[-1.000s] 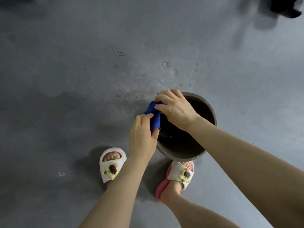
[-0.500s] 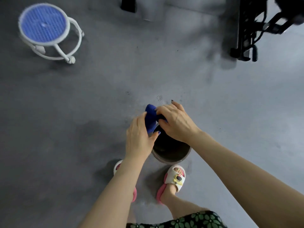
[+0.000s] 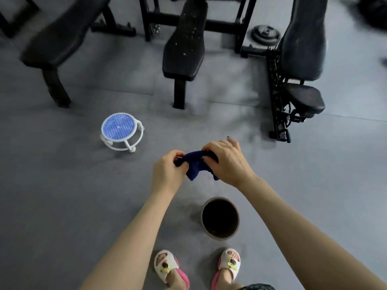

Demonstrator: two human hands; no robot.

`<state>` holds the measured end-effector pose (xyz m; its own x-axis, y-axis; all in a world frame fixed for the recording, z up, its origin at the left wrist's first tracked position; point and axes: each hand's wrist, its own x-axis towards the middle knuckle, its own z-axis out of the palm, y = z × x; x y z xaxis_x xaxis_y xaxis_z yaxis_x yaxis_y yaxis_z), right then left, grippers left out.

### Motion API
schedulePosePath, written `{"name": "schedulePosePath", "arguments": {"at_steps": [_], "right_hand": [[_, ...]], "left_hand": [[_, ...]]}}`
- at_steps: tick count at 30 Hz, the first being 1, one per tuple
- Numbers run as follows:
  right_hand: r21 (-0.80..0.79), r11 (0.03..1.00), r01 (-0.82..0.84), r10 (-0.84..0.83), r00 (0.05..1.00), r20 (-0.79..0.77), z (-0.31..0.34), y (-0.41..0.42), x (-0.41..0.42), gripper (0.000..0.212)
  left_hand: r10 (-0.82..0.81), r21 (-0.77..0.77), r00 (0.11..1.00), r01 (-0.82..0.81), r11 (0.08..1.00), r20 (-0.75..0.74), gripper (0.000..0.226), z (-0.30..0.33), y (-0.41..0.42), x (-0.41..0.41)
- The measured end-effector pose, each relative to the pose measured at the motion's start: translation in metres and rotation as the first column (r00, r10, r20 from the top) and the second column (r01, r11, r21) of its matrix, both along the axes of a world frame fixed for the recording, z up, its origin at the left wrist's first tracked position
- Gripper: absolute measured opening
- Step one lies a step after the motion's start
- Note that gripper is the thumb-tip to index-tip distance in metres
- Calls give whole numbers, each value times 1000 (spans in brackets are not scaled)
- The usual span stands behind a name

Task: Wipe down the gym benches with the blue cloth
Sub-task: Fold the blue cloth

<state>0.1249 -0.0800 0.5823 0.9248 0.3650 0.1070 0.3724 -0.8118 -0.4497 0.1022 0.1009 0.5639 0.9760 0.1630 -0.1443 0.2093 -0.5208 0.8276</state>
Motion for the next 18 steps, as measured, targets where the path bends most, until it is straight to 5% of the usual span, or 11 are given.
{"name": "schedulePosePath", "arguments": {"at_steps": [7, 12, 18], "right_hand": [[193, 975, 111, -135, 984, 114, 68, 74, -4, 11], [304, 946, 111, -114, 993, -9, 90, 114, 8, 44], [401, 911, 97, -126, 991, 45, 79, 144, 61, 30]], "left_hand": [[77, -268, 994, -93, 959, -72, 13, 84, 58, 19], [108, -431, 990, -137, 892, -91, 15, 111, 93, 45], [-5, -498, 992, -57, 866, -123, 40, 108, 125, 97]]}}
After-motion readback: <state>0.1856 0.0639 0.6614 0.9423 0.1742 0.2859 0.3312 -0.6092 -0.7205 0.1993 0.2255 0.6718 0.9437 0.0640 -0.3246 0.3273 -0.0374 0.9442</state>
